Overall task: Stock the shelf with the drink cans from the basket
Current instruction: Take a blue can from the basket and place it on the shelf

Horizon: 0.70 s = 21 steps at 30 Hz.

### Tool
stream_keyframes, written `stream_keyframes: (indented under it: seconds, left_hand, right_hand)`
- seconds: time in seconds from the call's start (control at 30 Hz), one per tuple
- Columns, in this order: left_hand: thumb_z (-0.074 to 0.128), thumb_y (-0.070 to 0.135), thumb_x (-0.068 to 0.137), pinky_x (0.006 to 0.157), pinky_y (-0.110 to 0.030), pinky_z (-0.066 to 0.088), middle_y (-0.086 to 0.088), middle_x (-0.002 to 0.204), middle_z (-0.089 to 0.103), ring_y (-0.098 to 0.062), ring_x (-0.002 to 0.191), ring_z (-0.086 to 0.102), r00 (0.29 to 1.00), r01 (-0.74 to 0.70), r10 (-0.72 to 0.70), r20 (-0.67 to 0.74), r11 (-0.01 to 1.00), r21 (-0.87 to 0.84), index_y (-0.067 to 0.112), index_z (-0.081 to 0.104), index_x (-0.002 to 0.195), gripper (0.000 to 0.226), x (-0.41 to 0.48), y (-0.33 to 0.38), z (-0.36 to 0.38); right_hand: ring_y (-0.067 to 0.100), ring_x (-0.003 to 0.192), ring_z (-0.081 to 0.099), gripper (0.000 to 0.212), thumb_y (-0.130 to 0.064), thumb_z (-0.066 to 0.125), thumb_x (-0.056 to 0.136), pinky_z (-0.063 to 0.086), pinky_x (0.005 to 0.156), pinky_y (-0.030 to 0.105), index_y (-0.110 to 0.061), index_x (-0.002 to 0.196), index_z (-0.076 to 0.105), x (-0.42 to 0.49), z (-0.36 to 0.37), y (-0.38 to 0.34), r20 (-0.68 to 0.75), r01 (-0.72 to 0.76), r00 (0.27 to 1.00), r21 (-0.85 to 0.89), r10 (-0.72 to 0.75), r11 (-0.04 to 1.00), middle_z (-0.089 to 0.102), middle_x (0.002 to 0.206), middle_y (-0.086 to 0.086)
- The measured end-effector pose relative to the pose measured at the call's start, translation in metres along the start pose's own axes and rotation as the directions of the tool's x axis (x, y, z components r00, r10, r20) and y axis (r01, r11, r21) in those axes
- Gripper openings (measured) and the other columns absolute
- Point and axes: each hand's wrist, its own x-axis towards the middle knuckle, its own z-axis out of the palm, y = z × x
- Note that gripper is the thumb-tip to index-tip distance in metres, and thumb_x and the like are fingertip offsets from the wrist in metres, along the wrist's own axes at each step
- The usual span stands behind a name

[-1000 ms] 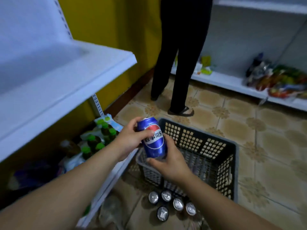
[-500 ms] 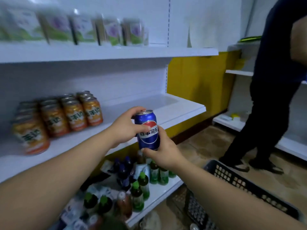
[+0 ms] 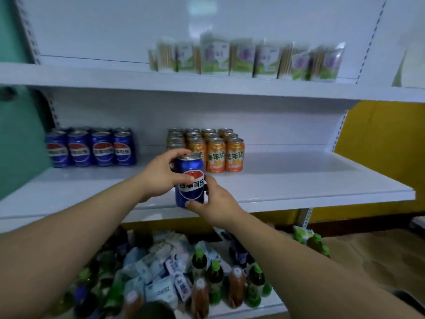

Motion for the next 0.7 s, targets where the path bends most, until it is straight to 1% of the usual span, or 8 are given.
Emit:
stream_keyframes:
  seconds: [0.1, 0.23, 0.3, 0.43, 0.5, 0.57, 0.63, 0.7]
  left_hand:
    - [0.075, 0.003, 0.076, 0.083, -0.029, 0.049, 0.015, 0.104, 0.055, -0.004, 0.096, 0.054, 0.995, 0.053, -0.051, -0.083, 0.998, 0.020, 0.032, 0.049, 0.122, 0.060, -0.008, -0.021, -0.038]
    - [0.074, 0.003, 0.077, 0.090, -0.035, 0.048, 0.008, 0.114, 0.056, -0.014, 0.108, 0.052, 0.968, 0.118, -0.099, -0.229, 0.991, 0.071, 0.034, 0.048, 0.122, 0.060, -0.022, -0.045, -0.087]
    - [0.073, 0.002, 0.078, 0.092, -0.039, 0.048, 0.003, 0.116, 0.056, -0.018, 0.110, 0.053, 0.946, 0.157, -0.137, -0.295, 0.987, 0.045, 0.033, 0.048, 0.121, 0.059, -0.030, -0.057, -0.110]
    - [0.073, 0.002, 0.078, 0.087, -0.034, 0.047, -0.001, 0.119, 0.058, -0.020, 0.109, 0.055, 0.901, 0.223, -0.182, -0.393, 0.973, 0.059, 0.027, 0.050, 0.126, 0.059, -0.041, -0.081, -0.147]
    - [0.072, 0.002, 0.079, 0.089, -0.036, 0.047, -0.001, 0.119, 0.057, -0.019, 0.109, 0.055, 0.881, 0.240, -0.196, -0.431, 0.969, 0.050, 0.027, 0.049, 0.128, 0.060, -0.042, -0.090, -0.160]
    - [0.070, 0.000, 0.081, 0.090, -0.036, 0.047, 0.001, 0.117, 0.056, -0.017, 0.106, 0.055, 0.868, 0.237, -0.196, -0.457, 0.971, 0.033, 0.028, 0.047, 0.128, 0.059, -0.042, -0.097, -0.171]
    - [0.068, -0.002, 0.082, 0.088, -0.034, 0.046, 0.004, 0.114, 0.055, -0.014, 0.102, 0.054, 0.864, 0.234, -0.178, -0.470, 0.970, 0.063, 0.031, 0.047, 0.123, 0.056, -0.041, -0.103, -0.181]
    - [0.066, -0.003, 0.083, 0.088, -0.033, 0.044, 0.004, 0.115, 0.054, -0.014, 0.104, 0.053, 0.861, 0.243, -0.168, -0.480, 0.965, 0.099, 0.030, 0.047, 0.123, 0.055, -0.041, -0.111, -0.191]
  right_hand:
    - [0.020, 0.123, 0.050, 0.072, -0.035, 0.070, 0.085, 0.039, 0.089, 0.025, -0.022, 0.143, 0.031, 0.026, 0.027, -0.019, 0.071, 0.075, 0.995, -0.021, -0.074, 0.997, 0.051, 0.139, 0.002]
    - [0.023, 0.132, 0.043, 0.077, -0.042, 0.066, 0.086, 0.038, 0.102, 0.033, -0.019, 0.148, 0.027, 0.060, 0.066, -0.042, 0.201, 0.116, 0.975, -0.100, -0.094, 0.988, 0.041, 0.148, 0.006]
    - [0.025, 0.134, 0.039, 0.077, -0.050, 0.061, 0.087, 0.036, 0.107, 0.036, -0.017, 0.149, 0.028, 0.076, 0.085, -0.049, 0.265, 0.158, 0.959, -0.222, -0.096, 0.962, 0.037, 0.150, 0.008]
    - [0.029, 0.132, 0.037, 0.074, -0.064, 0.047, 0.089, 0.034, 0.108, 0.040, -0.016, 0.145, 0.036, 0.103, 0.116, -0.052, 0.388, 0.291, 0.915, -0.444, -0.111, 0.847, 0.039, 0.147, 0.011]
    - [0.030, 0.135, 0.034, 0.079, -0.072, 0.037, 0.088, 0.029, 0.110, 0.045, -0.019, 0.146, 0.033, 0.115, 0.127, -0.051, 0.421, 0.306, 0.903, -0.486, -0.087, 0.819, 0.035, 0.150, 0.010]
    - [0.029, 0.142, 0.021, 0.083, -0.077, 0.028, 0.086, 0.018, 0.114, 0.051, -0.025, 0.151, 0.024, 0.124, 0.137, -0.051, 0.443, 0.285, 0.896, -0.506, -0.038, 0.814, 0.022, 0.157, 0.008]
    - [0.028, 0.147, 0.007, 0.082, -0.077, 0.021, 0.087, 0.007, 0.115, 0.054, -0.029, 0.153, 0.014, 0.129, 0.143, -0.049, 0.441, 0.257, 0.897, -0.540, 0.009, 0.801, 0.007, 0.162, 0.006]
    - [0.027, 0.147, 0.003, 0.081, -0.076, 0.019, 0.087, 0.004, 0.115, 0.055, -0.030, 0.153, 0.012, 0.131, 0.147, -0.047, 0.423, 0.255, 0.906, -0.567, 0.010, 0.784, 0.003, 0.162, 0.005]
